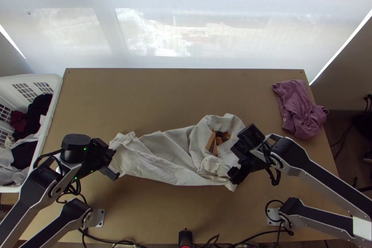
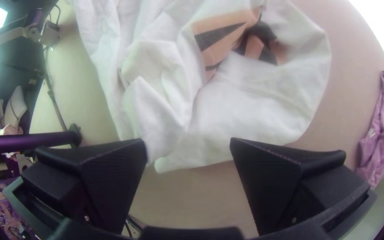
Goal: Fold the t-shirt
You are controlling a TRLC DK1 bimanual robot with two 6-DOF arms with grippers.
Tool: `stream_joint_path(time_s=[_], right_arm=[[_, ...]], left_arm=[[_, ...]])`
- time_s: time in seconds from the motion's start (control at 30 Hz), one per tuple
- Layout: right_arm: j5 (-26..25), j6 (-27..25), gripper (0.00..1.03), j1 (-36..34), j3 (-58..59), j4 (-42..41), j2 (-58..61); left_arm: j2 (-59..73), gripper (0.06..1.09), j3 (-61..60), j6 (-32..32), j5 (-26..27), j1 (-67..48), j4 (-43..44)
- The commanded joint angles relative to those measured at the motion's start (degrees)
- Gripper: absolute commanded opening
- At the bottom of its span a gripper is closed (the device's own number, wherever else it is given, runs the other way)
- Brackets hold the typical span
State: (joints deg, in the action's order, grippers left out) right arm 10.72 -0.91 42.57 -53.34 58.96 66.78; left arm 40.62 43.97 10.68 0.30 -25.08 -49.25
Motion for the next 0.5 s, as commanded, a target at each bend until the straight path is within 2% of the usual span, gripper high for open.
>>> stream_joint_path(time_s=[0.0, 0.27, 0.47], right_arm=[[-2.20, -3.66, 0.89, -2.31, -6.34, 0.28, -4.65], [-6.50, -4.98, 0.89, 4.10, -15.56, -0.42, 4.32], [-6.94, -5.60, 0.89, 9.73, -17.85, -1.48, 8.63]], left_arm=[[0.07, 0.09, -0.28, -0.48, 0.14, -0.41, -0.40], [0.07, 0.09, 0.33, -1.45, 0.14, -0.41, -0.32], [0.16, 0.09, 1.39, -1.62, 0.06, -0.41, -0.58]])
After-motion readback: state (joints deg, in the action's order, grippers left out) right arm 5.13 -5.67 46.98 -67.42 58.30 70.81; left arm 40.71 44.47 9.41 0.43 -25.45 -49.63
